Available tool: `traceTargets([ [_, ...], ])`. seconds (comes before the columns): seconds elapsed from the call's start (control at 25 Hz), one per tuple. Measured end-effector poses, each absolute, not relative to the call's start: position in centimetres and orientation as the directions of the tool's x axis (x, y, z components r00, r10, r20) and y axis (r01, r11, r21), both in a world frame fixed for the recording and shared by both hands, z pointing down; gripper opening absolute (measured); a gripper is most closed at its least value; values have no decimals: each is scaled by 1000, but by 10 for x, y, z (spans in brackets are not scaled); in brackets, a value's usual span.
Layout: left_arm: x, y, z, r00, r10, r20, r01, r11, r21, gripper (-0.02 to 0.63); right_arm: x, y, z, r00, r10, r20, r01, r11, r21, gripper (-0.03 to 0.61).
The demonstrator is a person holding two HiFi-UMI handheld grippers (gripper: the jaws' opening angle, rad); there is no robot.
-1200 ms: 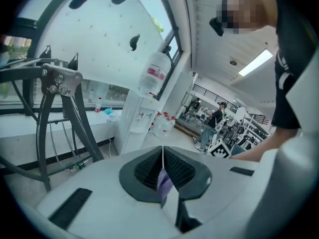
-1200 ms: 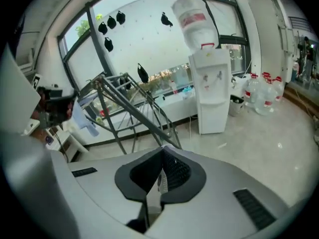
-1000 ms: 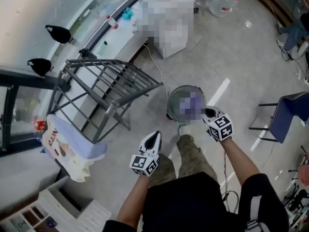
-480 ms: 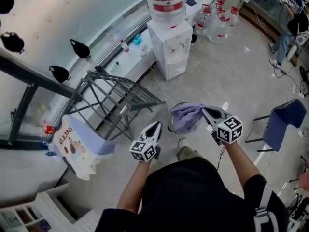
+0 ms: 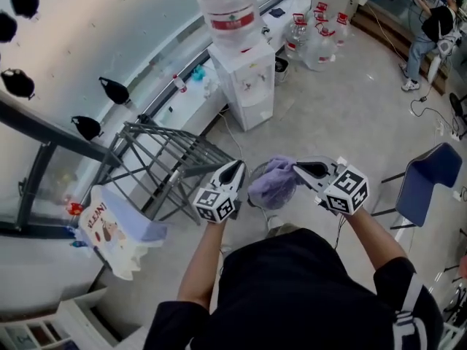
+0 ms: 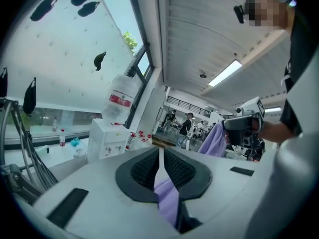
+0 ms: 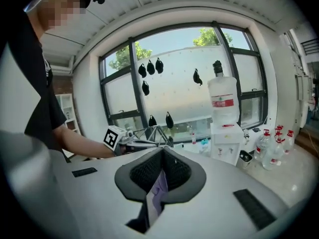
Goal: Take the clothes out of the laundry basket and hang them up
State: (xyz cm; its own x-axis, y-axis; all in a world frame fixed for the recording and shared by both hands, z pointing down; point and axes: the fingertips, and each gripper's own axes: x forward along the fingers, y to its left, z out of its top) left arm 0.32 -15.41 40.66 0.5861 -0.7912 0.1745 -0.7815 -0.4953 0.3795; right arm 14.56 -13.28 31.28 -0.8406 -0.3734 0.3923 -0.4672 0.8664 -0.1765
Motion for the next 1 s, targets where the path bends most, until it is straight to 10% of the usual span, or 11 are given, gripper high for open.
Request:
traceTargets([
  [0.52,161,-124,402,757,-591,280,-637,-763,112,202,160,-141,310,-854,-358,377,-455,866,-207,2],
  [1.0,114,-136,380,658,-693,295,-742,-664,92,29,146,-151,314,-886,-338,317,-424,868,-259,2],
])
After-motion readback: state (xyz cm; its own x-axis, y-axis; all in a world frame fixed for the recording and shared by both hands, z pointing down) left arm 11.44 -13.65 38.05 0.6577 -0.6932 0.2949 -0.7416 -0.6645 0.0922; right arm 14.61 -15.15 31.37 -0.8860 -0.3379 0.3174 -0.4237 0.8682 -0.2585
